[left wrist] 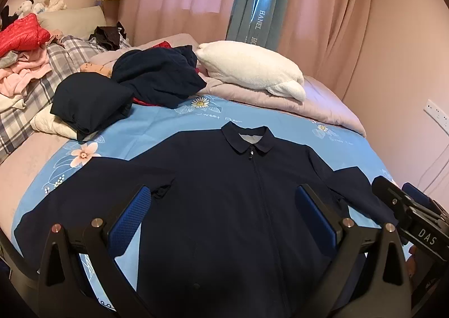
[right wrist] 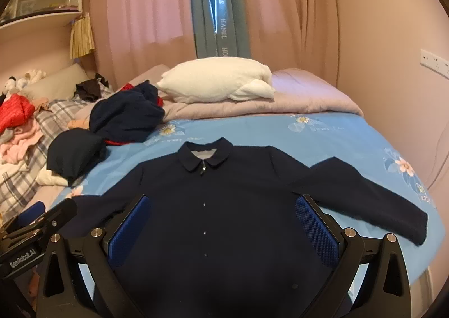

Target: Fold large clothes

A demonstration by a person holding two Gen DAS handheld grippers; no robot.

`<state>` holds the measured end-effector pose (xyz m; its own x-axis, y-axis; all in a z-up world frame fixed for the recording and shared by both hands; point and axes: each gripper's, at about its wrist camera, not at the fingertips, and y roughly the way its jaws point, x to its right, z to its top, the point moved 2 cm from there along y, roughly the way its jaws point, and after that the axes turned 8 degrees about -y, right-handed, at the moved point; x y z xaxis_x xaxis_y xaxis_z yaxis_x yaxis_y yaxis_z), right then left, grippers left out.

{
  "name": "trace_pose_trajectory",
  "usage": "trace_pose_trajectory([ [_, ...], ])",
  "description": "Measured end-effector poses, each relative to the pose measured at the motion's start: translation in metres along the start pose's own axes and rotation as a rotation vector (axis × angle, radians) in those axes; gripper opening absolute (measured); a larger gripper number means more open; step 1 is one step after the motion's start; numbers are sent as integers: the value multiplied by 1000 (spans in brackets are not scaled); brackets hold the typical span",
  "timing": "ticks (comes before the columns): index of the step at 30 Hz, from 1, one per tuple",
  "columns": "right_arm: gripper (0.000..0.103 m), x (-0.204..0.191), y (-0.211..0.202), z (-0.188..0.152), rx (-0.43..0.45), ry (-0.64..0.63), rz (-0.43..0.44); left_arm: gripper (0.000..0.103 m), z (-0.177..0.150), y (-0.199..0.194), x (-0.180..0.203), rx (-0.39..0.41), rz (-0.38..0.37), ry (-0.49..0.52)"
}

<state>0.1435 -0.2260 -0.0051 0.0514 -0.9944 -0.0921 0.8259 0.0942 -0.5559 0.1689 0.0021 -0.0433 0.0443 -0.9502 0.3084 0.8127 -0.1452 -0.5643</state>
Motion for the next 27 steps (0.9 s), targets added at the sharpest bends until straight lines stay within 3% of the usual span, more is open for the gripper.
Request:
trace_pose_trajectory([
  [27, 102, 17, -7, -1, 8, 21, -13, 102, -12, -4, -2, -41, -7, -30],
])
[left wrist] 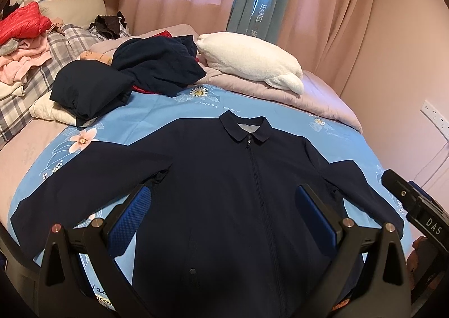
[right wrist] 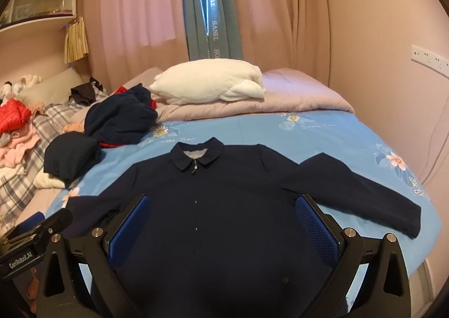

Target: Fold large clothes

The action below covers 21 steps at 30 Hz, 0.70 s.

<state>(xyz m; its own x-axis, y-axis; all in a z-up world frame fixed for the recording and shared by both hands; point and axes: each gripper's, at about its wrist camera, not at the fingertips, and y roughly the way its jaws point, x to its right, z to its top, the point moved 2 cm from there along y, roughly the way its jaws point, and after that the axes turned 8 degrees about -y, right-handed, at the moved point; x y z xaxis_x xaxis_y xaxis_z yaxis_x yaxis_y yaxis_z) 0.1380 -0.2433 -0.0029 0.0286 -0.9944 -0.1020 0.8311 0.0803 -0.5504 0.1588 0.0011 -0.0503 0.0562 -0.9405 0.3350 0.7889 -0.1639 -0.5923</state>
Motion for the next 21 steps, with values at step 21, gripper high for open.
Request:
trace_pose_trajectory([
  [21, 102, 43, -8, -2, 25, 124, -48, 102, -14, 15, -25, -85, 24, -52],
])
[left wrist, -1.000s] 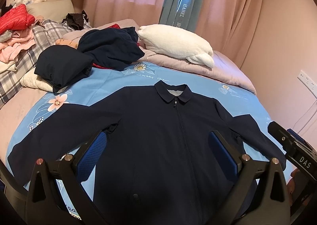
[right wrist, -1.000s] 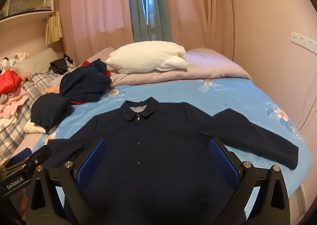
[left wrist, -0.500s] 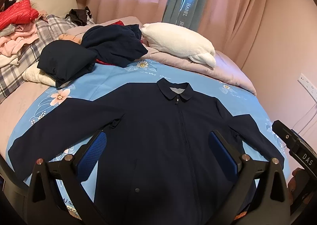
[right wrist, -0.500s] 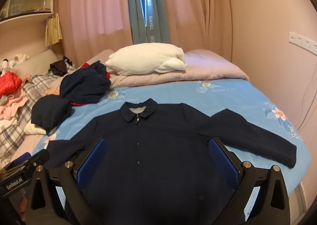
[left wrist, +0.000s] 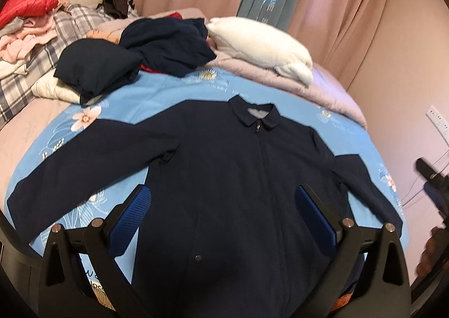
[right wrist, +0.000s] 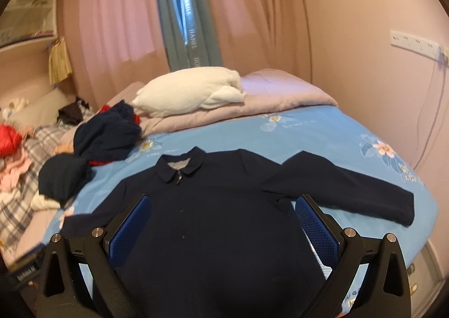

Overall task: Fold large clothes
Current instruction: 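Grasp the navy jacket's sleeve cuff with the right gripper and lift it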

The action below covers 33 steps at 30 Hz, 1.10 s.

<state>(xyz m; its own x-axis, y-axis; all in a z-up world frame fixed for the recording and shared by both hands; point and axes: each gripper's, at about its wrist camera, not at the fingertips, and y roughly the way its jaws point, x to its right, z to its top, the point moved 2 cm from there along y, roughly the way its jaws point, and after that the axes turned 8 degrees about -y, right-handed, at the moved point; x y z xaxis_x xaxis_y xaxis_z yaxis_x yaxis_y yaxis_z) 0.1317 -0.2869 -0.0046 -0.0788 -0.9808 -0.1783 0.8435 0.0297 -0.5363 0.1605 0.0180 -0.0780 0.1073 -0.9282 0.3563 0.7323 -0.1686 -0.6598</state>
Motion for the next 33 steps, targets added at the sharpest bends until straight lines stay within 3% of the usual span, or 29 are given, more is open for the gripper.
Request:
trace_pose_trajectory([
  [7, 102, 71, 14, -2, -14, 179, -102, 102, -24, 39, -7, -97, 21, 10],
  [11, 99, 127, 26, -14, -36, 324, -225, 101, -40, 61, -8, -139, 37, 14],
  [22, 89, 270, 64, -87, -156, 693, -479, 96, -86, 118, -20, -348, 83, -30],
  [27, 80, 324, 79, -141, -196, 945, -457, 96, -94, 123, -28, -388, 92, -59],
  [33, 70, 341, 97, -167, -203, 1067, -387, 95, -97, 123, -37, -389, 100, -91],
])
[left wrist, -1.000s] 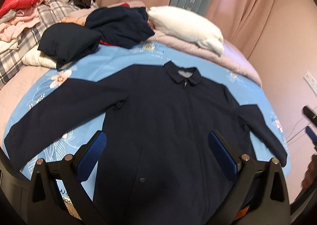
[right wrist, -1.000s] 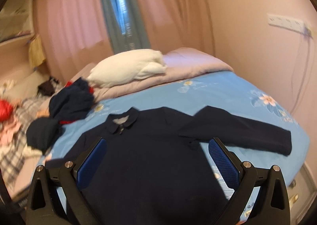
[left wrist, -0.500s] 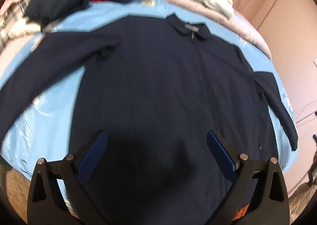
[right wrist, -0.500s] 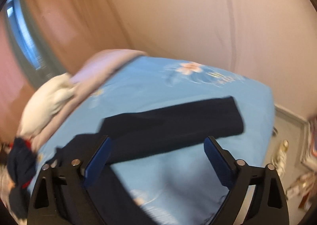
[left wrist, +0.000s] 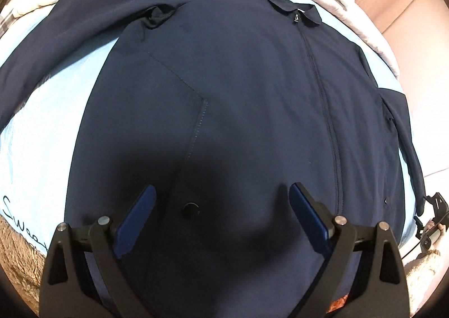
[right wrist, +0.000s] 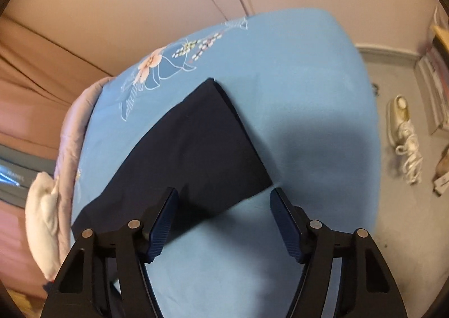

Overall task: Fold large clothes
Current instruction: 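Grasp the navy jacket's sleeve cuff with the right gripper and lift it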

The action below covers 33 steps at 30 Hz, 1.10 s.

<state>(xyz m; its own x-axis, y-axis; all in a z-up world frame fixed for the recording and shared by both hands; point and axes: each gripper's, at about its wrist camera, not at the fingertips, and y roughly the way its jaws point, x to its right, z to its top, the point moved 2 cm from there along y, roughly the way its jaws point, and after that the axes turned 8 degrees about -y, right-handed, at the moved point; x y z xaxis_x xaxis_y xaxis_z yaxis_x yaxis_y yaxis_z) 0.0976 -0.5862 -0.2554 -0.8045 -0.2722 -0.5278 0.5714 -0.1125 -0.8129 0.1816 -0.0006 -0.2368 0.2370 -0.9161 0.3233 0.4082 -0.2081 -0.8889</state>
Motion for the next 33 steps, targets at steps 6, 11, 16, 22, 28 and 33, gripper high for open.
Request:
trace_pose_trajectory([
  [6, 43, 5, 11, 11, 39, 41, 29, 95, 0, 2, -1, 2, 4, -1],
  [11, 12, 7, 6, 20, 52, 21, 36, 95, 5, -6, -2, -6, -16, -22],
  [16, 9, -40, -43, 33, 185, -135, 65, 95, 24, -46, -5, 123, -12, -15],
  [22, 9, -133, -121, 36, 313, -345, 204, 95, 42, -95, -7, 263, -4, 10],
  [28, 9, -225, -171, 16, 396, -539, 281, 96, 60, -132, -12, 364, -45, -2],
  [33, 9, -286, -198, -18, 409, -678, 346, 96, 73, -156, -13, 432, -57, 2],
])
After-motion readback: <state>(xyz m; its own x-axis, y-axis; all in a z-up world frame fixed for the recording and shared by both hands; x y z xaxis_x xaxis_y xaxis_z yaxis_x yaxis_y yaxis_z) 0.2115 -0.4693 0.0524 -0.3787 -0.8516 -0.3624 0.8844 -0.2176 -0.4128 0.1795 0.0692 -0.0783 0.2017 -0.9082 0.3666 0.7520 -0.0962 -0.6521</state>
